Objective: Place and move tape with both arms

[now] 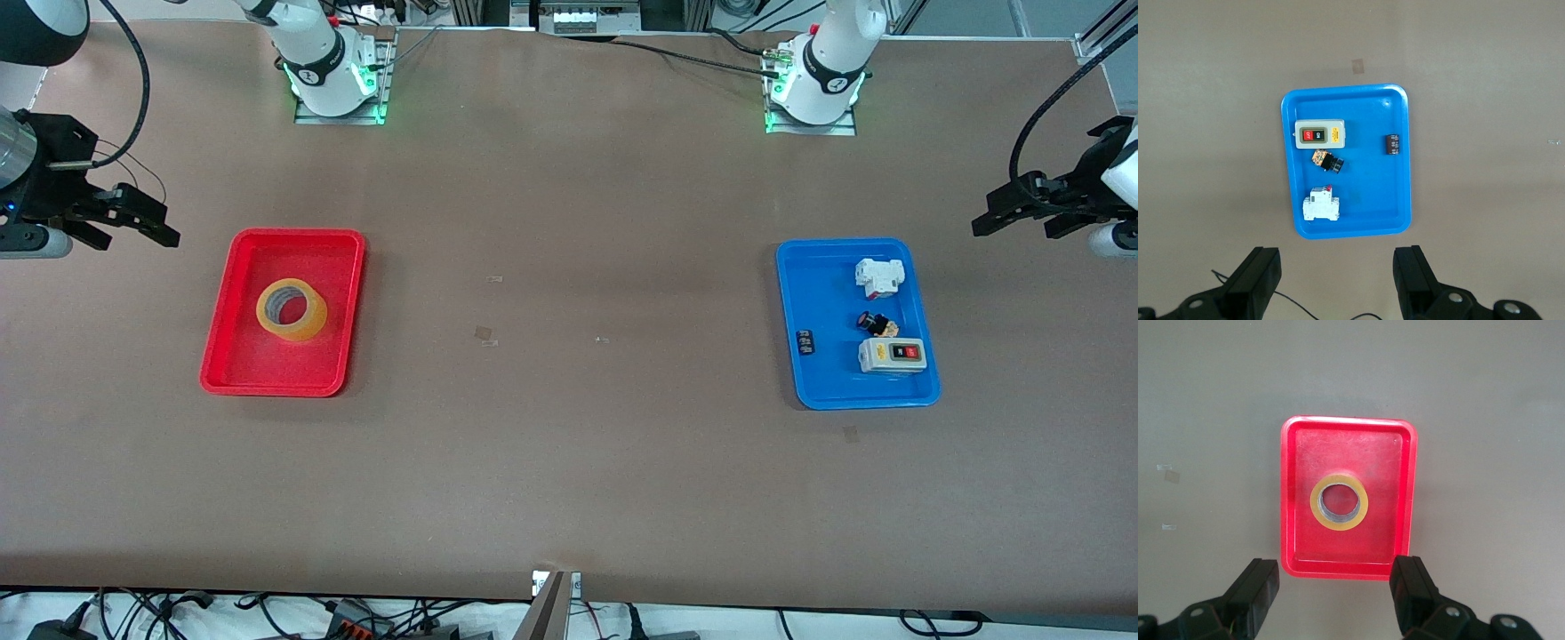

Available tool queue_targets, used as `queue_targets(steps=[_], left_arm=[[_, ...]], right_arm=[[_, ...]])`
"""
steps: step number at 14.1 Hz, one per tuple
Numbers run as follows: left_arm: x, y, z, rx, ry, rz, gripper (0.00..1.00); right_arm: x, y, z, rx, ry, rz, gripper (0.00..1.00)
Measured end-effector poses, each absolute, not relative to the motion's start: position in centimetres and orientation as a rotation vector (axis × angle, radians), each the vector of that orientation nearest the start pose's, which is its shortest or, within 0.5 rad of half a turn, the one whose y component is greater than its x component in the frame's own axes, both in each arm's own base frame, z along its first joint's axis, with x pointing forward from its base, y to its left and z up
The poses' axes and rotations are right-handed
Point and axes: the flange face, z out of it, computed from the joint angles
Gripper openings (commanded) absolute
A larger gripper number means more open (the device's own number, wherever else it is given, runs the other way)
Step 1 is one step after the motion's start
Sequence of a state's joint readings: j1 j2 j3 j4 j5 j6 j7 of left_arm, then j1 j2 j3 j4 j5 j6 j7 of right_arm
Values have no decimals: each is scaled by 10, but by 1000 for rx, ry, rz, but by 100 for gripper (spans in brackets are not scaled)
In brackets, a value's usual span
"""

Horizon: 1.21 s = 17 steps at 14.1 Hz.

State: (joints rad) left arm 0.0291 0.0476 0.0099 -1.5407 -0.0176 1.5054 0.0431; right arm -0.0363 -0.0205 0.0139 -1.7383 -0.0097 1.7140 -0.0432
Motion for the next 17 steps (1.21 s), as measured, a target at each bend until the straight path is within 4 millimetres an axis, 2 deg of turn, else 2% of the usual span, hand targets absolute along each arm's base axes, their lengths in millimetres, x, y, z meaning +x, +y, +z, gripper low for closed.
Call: queue_targets(steps=[5, 17], left_arm=[[562, 20, 605, -3159, 8, 136, 100], [562, 18, 603, -3159, 13, 143, 100]], right_arm=[[548, -19, 571, -3148, -17, 62, 100], [546, -22, 574, -3147, -9, 57, 100]])
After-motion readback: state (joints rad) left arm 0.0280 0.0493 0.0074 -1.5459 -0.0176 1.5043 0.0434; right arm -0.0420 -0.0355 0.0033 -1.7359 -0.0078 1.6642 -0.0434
